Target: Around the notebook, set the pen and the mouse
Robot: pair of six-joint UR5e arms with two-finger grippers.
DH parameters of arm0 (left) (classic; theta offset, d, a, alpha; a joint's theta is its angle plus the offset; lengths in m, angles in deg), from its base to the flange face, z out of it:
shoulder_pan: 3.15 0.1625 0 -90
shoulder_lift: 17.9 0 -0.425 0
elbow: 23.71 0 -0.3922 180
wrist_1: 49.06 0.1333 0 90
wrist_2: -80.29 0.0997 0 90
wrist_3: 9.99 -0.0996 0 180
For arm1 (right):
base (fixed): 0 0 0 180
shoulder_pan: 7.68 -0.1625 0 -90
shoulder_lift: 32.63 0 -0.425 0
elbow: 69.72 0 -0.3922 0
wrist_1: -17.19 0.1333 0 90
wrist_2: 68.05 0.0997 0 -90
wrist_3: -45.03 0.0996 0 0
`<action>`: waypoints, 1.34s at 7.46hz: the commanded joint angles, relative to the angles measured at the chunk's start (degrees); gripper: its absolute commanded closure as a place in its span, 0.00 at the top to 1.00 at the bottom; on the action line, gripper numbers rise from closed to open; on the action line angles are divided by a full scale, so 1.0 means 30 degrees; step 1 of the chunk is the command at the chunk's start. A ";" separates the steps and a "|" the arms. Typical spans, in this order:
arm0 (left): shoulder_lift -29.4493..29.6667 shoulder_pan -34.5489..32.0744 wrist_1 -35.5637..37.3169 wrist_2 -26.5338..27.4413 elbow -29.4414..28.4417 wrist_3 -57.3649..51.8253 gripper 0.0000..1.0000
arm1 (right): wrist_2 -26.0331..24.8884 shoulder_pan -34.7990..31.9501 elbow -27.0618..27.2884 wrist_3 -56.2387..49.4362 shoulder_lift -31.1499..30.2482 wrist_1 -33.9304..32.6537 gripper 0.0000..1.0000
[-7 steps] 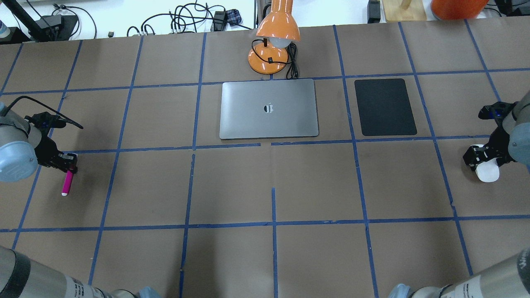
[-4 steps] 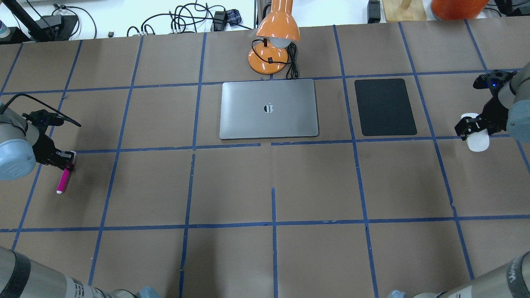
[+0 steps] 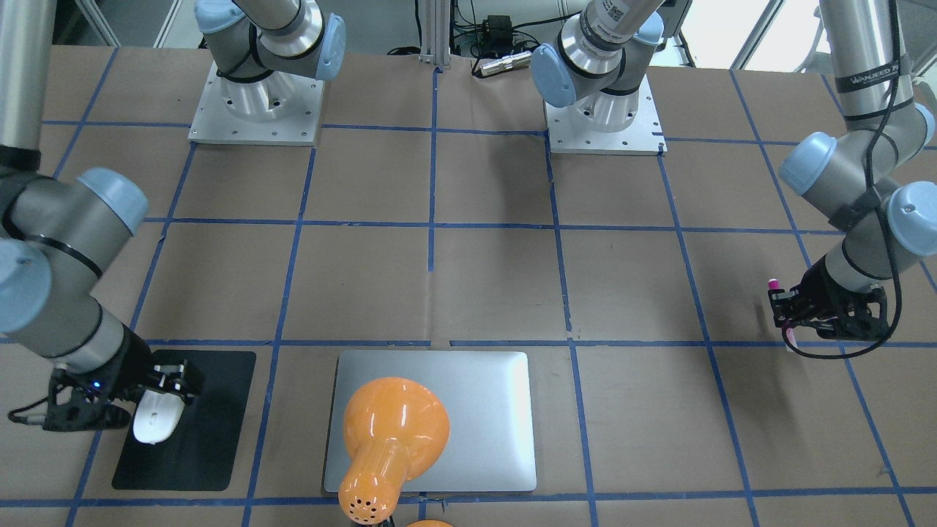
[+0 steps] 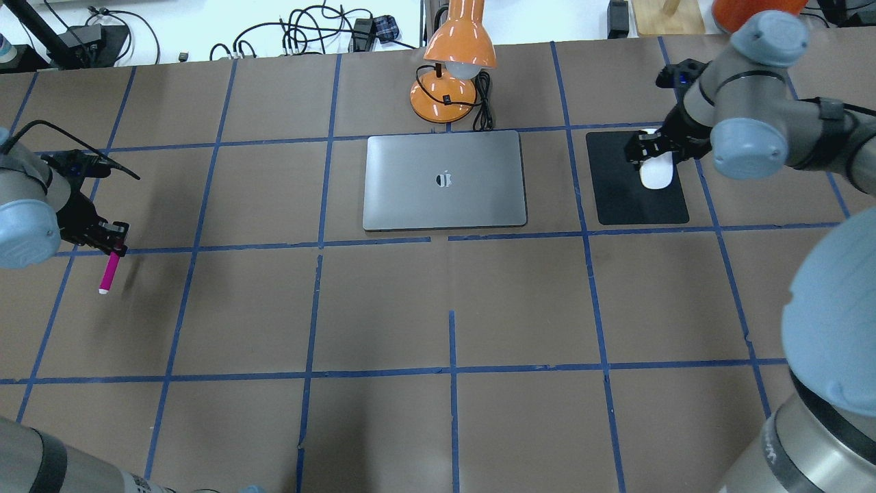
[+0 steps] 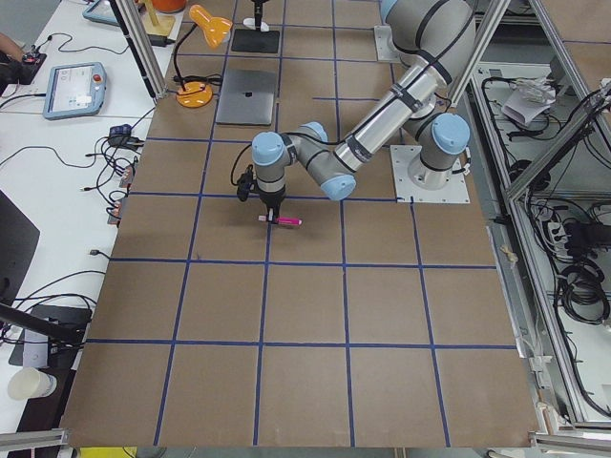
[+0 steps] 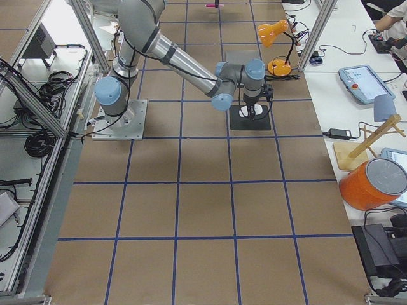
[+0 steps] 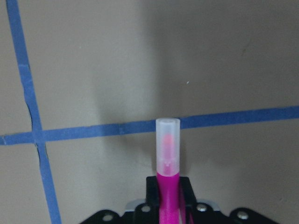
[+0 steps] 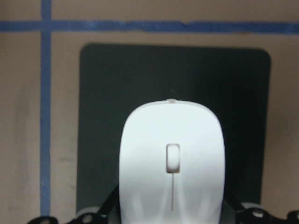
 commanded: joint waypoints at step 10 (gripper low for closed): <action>-0.0123 -1.1081 -0.1208 -0.2523 -0.1659 2.7711 0.00 | -0.2577 -0.0979 -0.3993 0.1578 0.2508 0.5334 1.00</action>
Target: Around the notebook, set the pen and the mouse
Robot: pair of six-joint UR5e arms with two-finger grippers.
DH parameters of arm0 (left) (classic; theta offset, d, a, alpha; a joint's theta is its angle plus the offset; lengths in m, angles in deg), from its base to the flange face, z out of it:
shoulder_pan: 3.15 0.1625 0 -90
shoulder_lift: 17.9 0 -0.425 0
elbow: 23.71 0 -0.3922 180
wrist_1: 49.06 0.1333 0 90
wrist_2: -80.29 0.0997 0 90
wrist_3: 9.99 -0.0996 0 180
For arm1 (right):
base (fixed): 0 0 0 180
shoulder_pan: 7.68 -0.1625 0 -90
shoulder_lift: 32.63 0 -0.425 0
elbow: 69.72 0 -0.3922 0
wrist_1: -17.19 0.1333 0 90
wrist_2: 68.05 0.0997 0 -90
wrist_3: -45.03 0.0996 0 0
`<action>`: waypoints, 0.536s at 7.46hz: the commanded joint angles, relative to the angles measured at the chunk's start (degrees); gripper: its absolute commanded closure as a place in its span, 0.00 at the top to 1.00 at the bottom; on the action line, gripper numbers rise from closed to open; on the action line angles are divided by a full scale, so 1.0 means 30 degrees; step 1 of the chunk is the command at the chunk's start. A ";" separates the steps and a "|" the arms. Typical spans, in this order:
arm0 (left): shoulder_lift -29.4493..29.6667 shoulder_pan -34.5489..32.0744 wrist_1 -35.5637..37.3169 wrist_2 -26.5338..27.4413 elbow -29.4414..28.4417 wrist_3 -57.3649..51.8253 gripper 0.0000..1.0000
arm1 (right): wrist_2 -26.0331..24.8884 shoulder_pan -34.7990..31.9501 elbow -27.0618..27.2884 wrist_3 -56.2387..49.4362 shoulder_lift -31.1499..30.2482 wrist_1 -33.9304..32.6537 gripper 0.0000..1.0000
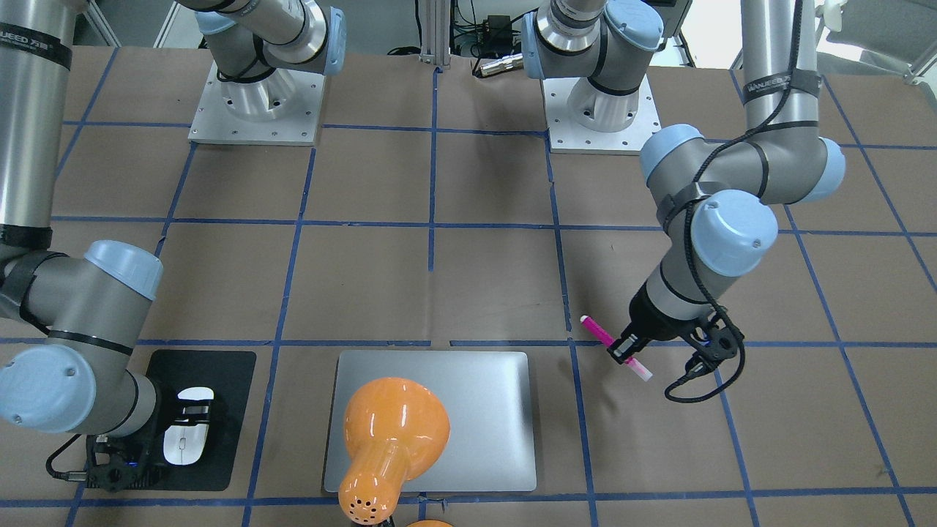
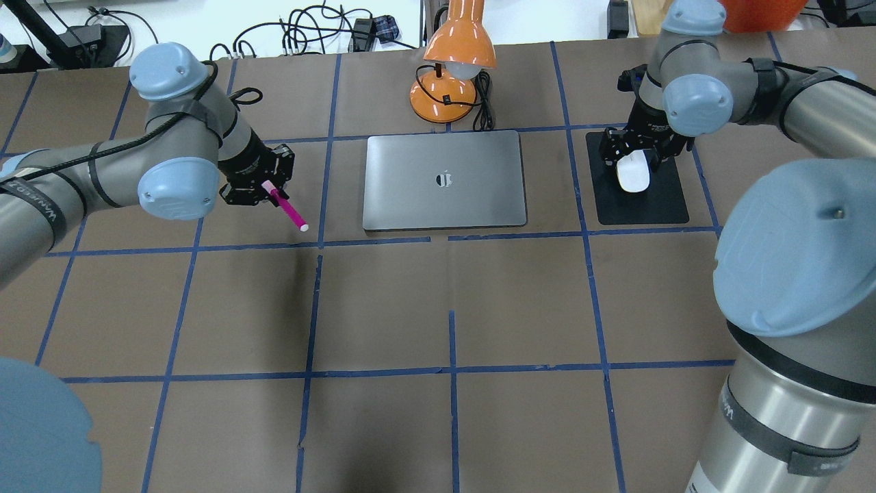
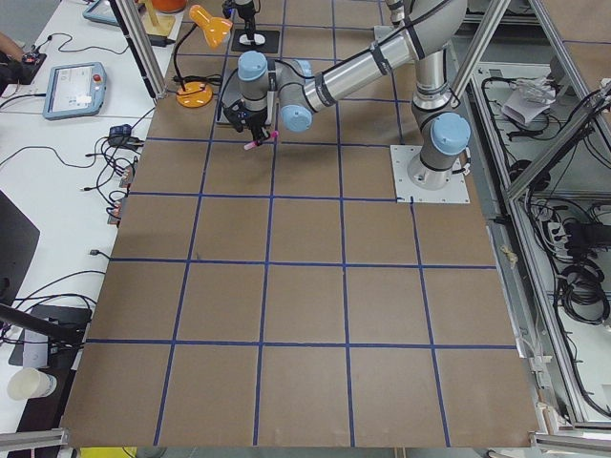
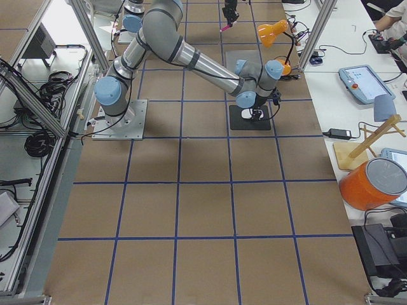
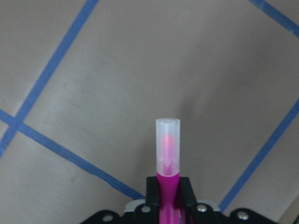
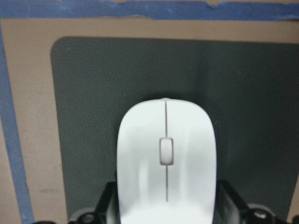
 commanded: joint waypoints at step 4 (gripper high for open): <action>0.0578 -0.6710 0.1009 0.0011 0.0161 1.2605 0.00 | -0.0148 -0.1463 -0.2308 0.0118 -0.2238 0.2483 1.00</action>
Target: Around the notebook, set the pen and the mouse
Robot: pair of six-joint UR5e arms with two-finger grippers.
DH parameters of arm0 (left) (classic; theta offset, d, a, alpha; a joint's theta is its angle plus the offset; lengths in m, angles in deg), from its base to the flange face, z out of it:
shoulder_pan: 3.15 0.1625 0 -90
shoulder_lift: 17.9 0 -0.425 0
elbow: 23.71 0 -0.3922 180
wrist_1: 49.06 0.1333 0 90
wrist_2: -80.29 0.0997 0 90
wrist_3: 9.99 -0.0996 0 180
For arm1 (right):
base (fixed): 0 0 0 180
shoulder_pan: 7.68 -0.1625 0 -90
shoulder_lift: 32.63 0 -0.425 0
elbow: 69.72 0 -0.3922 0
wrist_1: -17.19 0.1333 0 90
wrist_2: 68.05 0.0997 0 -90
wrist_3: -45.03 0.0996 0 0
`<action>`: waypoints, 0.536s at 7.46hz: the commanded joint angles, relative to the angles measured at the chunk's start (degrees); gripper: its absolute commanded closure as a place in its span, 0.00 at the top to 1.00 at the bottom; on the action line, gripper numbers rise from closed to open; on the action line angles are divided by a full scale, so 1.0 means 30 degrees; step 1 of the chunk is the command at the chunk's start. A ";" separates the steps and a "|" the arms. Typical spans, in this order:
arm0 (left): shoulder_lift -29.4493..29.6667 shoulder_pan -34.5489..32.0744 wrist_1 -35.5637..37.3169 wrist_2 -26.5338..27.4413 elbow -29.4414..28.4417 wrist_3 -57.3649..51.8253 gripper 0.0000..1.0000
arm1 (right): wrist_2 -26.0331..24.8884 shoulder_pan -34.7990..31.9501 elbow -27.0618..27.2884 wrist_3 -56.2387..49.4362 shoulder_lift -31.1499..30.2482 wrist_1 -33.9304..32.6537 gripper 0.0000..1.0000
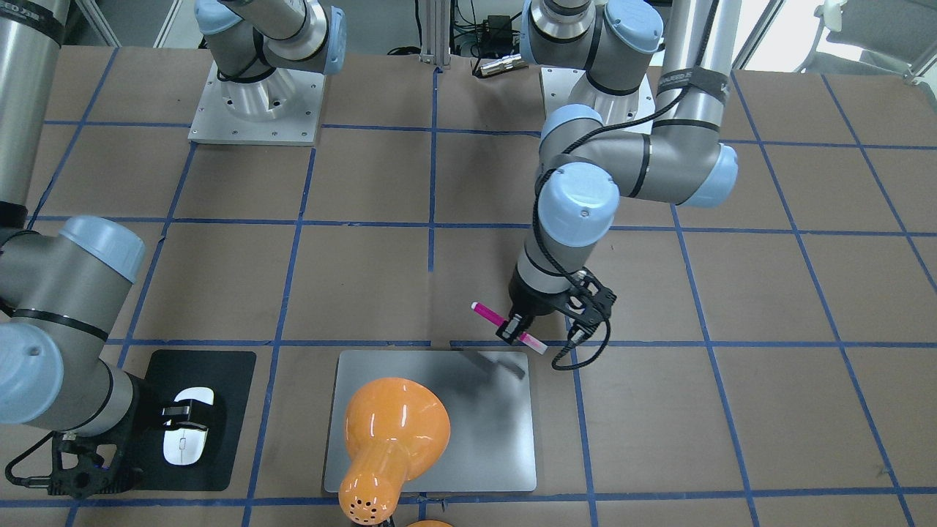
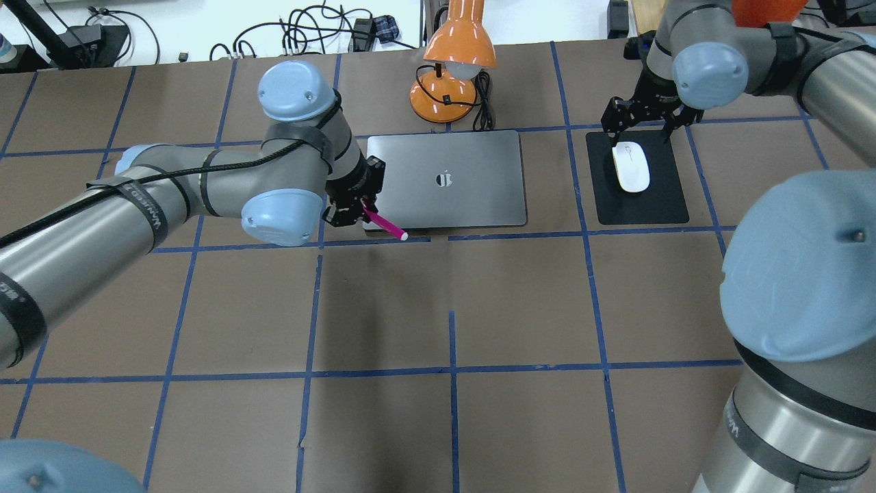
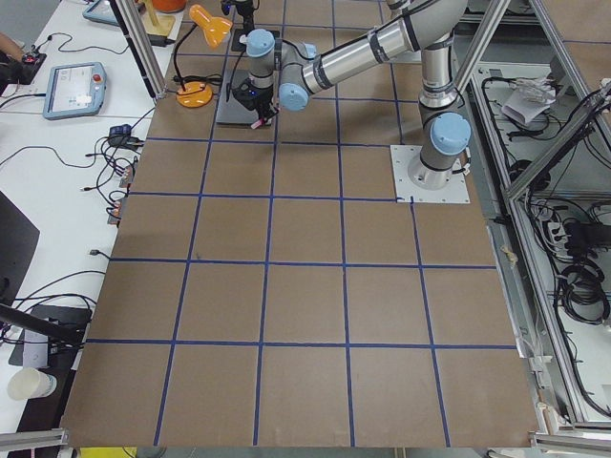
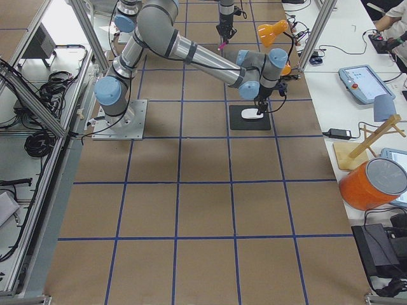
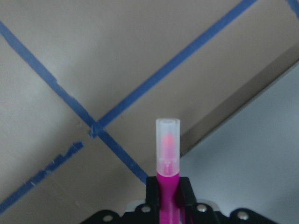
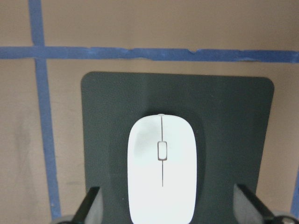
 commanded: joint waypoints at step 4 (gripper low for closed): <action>0.0762 -0.3183 0.0286 0.0024 0.0218 0.7572 0.00 | 0.0647 -0.2615 -0.0223 0.2088 -0.6593 0.5384 1.00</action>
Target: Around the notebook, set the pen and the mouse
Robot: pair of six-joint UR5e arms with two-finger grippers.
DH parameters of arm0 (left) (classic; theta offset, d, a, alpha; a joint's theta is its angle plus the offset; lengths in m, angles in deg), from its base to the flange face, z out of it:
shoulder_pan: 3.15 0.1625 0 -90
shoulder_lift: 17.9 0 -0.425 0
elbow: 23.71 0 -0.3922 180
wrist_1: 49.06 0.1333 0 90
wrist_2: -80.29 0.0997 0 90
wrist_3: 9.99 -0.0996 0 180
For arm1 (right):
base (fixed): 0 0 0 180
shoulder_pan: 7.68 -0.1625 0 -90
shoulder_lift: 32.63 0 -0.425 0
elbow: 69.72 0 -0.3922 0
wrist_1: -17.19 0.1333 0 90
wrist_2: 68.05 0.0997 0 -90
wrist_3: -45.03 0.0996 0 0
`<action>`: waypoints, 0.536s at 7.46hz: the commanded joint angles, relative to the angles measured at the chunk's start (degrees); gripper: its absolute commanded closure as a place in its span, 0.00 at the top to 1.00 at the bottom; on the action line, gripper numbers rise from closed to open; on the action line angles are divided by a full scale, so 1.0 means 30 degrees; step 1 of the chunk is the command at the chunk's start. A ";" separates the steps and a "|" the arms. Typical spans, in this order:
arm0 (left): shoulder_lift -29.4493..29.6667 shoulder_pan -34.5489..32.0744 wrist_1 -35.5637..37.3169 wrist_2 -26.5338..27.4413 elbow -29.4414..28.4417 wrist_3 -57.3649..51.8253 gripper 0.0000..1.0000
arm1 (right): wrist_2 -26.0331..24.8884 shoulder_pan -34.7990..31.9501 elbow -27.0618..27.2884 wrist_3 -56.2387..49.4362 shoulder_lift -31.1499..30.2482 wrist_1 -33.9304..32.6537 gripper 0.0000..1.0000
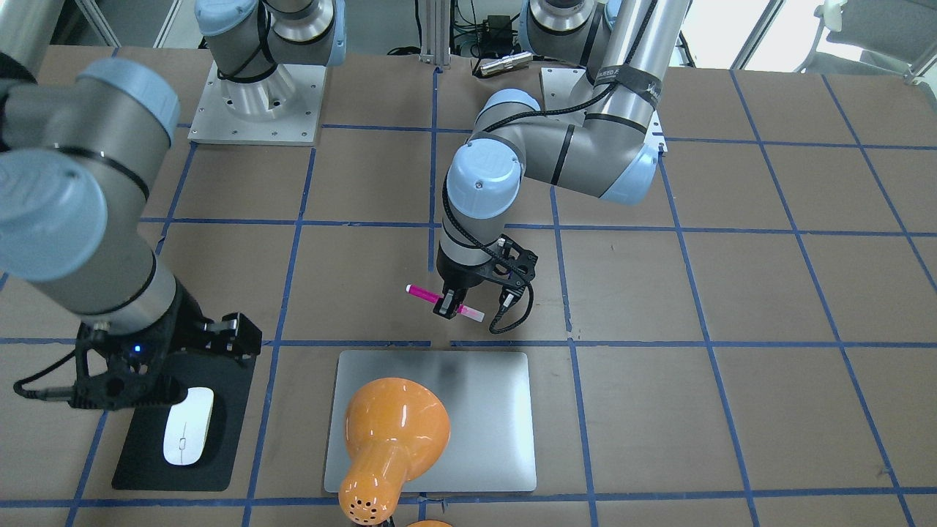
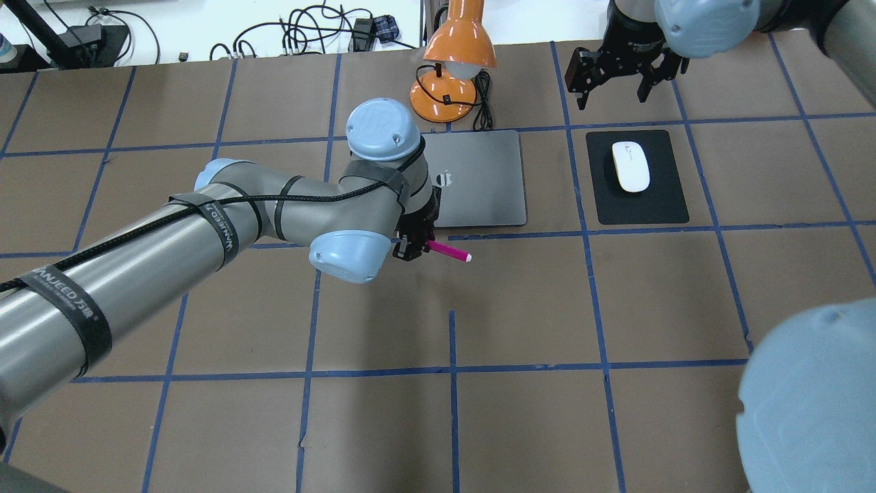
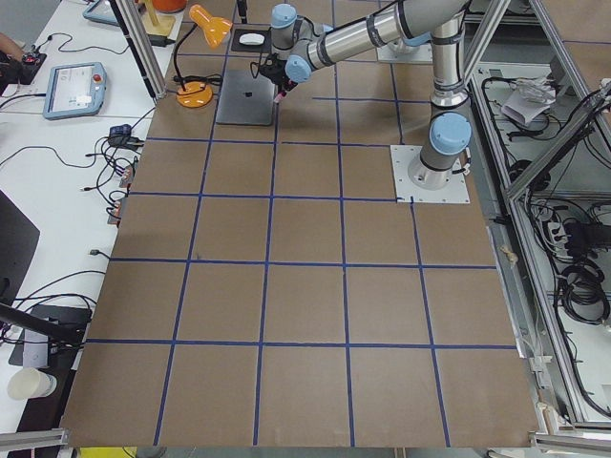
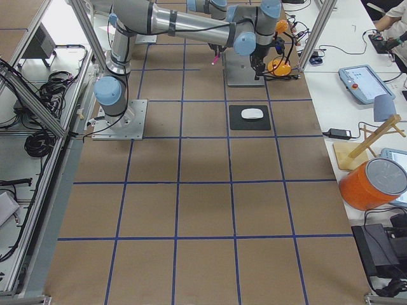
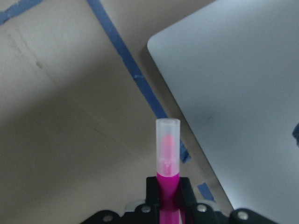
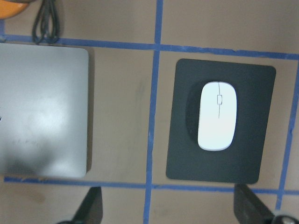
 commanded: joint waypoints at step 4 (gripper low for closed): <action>0.0928 -0.0685 0.0072 -0.0083 0.0430 0.3426 0.00 | 0.0008 -0.0640 0.4056 0.0196 -0.5202 0.1394 1.00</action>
